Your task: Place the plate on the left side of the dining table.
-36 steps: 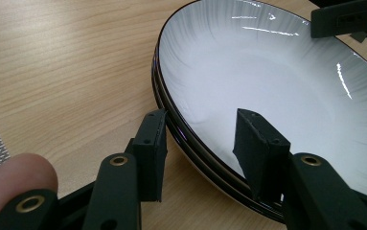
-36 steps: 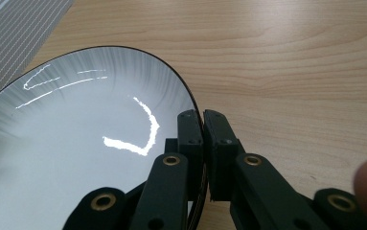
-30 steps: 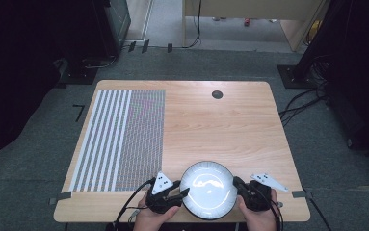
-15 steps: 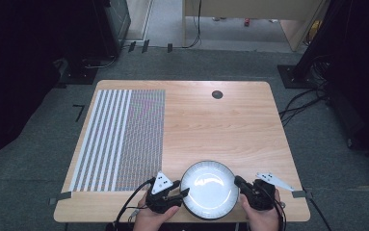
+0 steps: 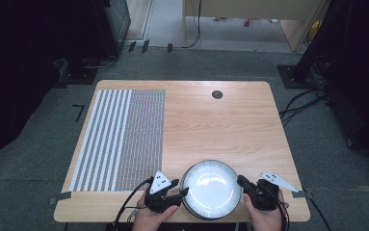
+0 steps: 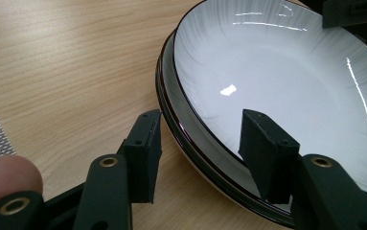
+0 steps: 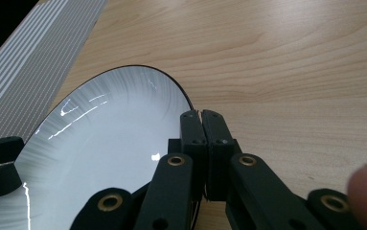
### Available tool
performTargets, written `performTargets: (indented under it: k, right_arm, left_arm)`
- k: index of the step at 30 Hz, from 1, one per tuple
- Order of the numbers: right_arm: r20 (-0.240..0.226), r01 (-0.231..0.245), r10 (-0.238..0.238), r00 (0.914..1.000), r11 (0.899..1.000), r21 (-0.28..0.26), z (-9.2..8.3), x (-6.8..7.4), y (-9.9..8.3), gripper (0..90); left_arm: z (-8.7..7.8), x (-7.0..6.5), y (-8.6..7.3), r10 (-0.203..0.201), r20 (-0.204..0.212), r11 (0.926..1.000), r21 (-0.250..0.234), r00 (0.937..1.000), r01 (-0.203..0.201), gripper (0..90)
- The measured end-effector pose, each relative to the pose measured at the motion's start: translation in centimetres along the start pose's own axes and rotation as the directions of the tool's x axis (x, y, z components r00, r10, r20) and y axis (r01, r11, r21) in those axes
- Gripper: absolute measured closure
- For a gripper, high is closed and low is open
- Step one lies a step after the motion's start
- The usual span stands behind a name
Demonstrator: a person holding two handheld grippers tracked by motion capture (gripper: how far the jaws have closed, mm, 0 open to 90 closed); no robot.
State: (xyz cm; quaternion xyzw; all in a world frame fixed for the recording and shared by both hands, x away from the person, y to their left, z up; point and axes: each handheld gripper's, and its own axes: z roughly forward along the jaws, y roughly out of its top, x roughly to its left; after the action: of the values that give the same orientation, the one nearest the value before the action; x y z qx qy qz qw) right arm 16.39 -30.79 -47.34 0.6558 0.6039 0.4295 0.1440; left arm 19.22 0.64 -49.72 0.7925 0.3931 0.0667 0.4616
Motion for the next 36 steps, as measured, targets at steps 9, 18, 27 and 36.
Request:
performTargets:
  k: [9,18,27,36]
  right_arm:
    - [-0.004,-0.006,0.006,1.0000,1.000,-0.003,-0.3,-0.3,0.2,89.6]
    - [0.004,-0.002,0.002,1.0000,1.000,-0.025,-0.8,-0.2,0.3,89.8]
    - [0.028,0.031,-0.028,0.9992,0.996,-0.085,-2.2,-0.3,1.0,90.0]
    - [-0.055,-0.041,0.043,0.9976,0.999,0.029,-0.8,-1.6,0.3,90.0]
  left_arm:
    - [-0.1,-0.1,0.0,0.002,0.002,1.0000,-0.004,1.0000,-0.002,49.1]
    - [-0.2,-0.2,0.1,0.005,0.000,0.9999,-0.014,1.0000,-0.005,49.1]
    - [-0.3,-0.3,0.2,0.010,0.005,0.9997,-0.021,0.9999,-0.010,49.2]
    - [0.2,-0.4,0.2,0.010,0.006,0.9999,-0.005,0.9999,-0.010,50.9]
